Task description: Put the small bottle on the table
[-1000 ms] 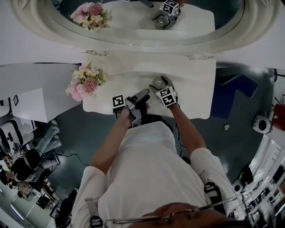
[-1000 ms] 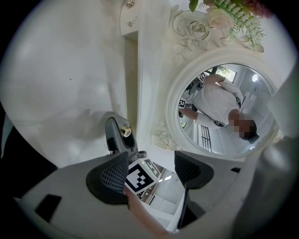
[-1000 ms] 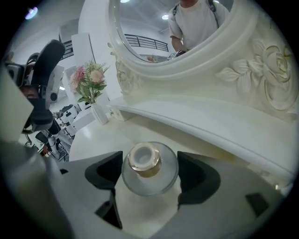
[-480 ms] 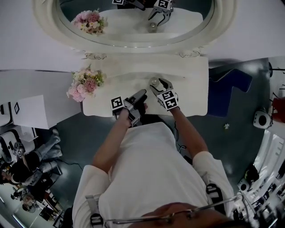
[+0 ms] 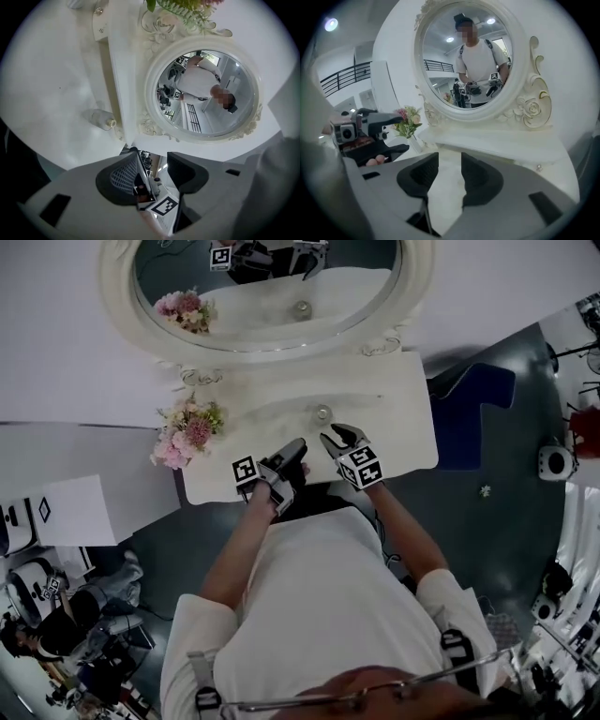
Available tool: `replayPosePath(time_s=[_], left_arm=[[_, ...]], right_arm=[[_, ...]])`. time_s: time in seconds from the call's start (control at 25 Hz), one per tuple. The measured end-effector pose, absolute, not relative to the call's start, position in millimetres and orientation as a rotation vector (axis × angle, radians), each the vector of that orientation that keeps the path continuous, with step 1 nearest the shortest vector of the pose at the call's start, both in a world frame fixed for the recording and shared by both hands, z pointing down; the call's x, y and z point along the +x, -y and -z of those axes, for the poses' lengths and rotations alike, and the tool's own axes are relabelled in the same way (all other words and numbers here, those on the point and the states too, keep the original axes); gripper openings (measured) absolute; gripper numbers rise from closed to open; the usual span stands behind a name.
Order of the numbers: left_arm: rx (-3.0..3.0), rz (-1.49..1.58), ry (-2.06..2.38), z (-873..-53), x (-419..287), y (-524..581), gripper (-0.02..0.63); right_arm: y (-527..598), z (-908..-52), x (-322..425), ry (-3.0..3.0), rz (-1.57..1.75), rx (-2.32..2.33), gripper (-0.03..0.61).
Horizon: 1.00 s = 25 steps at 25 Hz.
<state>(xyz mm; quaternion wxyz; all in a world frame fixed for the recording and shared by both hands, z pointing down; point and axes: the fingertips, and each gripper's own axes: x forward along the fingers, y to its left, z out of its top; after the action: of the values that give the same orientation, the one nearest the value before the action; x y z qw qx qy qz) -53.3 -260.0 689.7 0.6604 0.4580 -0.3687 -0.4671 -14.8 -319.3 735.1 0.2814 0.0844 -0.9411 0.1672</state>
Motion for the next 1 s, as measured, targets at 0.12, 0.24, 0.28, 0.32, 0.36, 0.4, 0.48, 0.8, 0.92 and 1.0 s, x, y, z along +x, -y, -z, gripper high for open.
replayPosePath(time_s=[0.12,0.24,0.28,0.32,0.36,0.4,0.48,0.8,0.92,1.0], left_arm=[[1.063,1.078,0.830,-681.5,-57.4,243.4,0.165],[1.119,1.070,0.833,-670.1,-57.2,221.9,0.114],[1.136,1.068,0.831,-665.8,-56.7,213.9,0.085],[1.150,1.070,0.829,-661.6,-56.4,206.1,0.065],[1.162,1.074,0.826,-657.5,-56.3,199.4,0.053],[1.177,1.078,0.824,-653.0,-56.3,194.3,0.040],[1.218,1.083,0.823,-642.4,-55.7,187.6,0.015],[1.346,1.115,0.812,-610.9,-44.8,145.7,0.003],[1.425,1.060,0.844,-603.5,-38.1,133.0,0.003],[1.496,0.996,0.895,-599.7,-30.3,127.7,0.003]], right_arm=[[304.5,-715.5,-5.7,2.539,-0.533,0.261,0.130],[286.4,-695.9,2.3,2.549,-0.551,0.284,0.090],[278.5,-689.9,4.3,2.552,-0.546,0.286,0.081],[270.1,-684.0,6.2,2.556,-0.541,0.286,0.072],[261.8,-677.9,7.9,2.561,-0.538,0.283,0.067],[254.4,-671.2,9.5,2.568,-0.539,0.279,0.060],[241.9,-656.4,12.6,2.591,-0.547,0.268,0.050],[194.6,-615.7,41.5,2.661,-0.551,0.290,0.006],[180.9,-603.4,53.6,2.682,-0.517,0.310,0.006],[177.1,-596.6,67.4,2.687,-0.456,0.340,0.006]])
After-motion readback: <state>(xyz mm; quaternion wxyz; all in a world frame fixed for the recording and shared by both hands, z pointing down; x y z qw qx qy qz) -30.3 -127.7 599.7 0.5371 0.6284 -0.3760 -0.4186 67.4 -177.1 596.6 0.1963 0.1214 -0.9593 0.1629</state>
